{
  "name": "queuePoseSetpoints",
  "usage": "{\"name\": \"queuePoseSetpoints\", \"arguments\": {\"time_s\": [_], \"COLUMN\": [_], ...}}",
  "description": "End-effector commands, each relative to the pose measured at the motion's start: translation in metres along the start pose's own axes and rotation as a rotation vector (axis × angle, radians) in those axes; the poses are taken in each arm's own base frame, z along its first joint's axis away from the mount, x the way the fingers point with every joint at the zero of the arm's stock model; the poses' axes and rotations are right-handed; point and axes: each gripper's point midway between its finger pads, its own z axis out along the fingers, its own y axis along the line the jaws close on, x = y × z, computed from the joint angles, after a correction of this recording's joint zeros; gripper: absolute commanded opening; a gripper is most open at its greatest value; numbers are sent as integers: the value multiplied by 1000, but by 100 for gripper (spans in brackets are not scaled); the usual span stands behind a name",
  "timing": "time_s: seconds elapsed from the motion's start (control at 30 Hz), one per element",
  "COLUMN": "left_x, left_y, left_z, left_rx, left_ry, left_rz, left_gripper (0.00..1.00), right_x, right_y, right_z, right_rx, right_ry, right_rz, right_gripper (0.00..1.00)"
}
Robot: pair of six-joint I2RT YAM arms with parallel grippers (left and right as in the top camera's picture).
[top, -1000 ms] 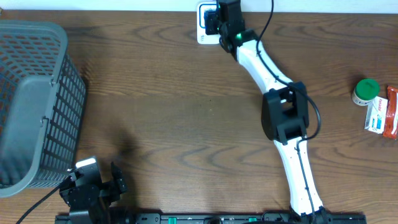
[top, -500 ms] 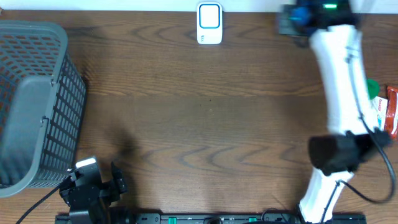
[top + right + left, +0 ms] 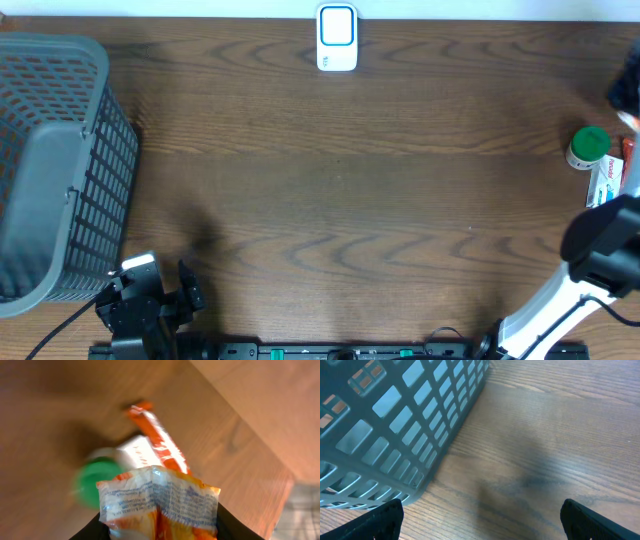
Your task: Scan the item barcode
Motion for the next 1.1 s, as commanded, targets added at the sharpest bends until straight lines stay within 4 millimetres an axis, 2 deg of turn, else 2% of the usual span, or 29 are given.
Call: {"name": "queuePoseSetpoints", "arguments": {"time_s": [0.0,0.07,0.13,0.17,0.23,0.33,0.43,0.5,0.6,0.67,0.77,0.83,0.87,0.93,1.07], "left_x": [-4,-4,-4,-4,-4,-4,-4,-4,-4,-4,-4,-4,-4,-4,-4], "left_y": [3,3,3,3,3,3,3,3,3,3,3,3,3,3,3], "left_z": [-3,-3,-3,-3,-3,-3,-3,-3,-3,-3,-3,-3,-3,-3,-3], "left_rx": [-11,-11,-11,-11,-11,-11,-11,-11,-11,-11,-11,-11,-11,-11,-11], "left_ry": [-12,-12,-12,-12,-12,-12,-12,-12,-12,-12,-12,-12,-12,-12,-12], "left_rz": [-19,-19,-19,-19,-19,-19,-19,-19,-19,-19,-19,-19,-19,-19,-19], "left_gripper": [98,99,99,99,98,98,99,98,98,99,99,99,98,98,99], "right_x": [19,30,38,39,39,32,16,3,-17,-28,-38,-36,-34,-31,-7], "right_y": [-26,-36,-40,-40,-40,-40,-48,-53,-52,-53,-56,-63,-71,-93,-133], "right_z": [41,61,71,74,72,56,25,-6,-75,-133,-235,-308,-341,-393,-474], "right_rx": [29,9,-42,-76,-149,-265,-345,-415,-596,-749,-1011,-1179,-1233,-1267,-1245], "right_ry": [96,147,193,209,232,243,202,145,17,-98,-325,-487,-575,-744,-1064], "right_rz": [77,113,149,169,204,250,288,309,326,319,270,225,211,219,173], "right_gripper": [30,40,73,77,78,80,81,82,82,84,96,99,99,99,99]}}
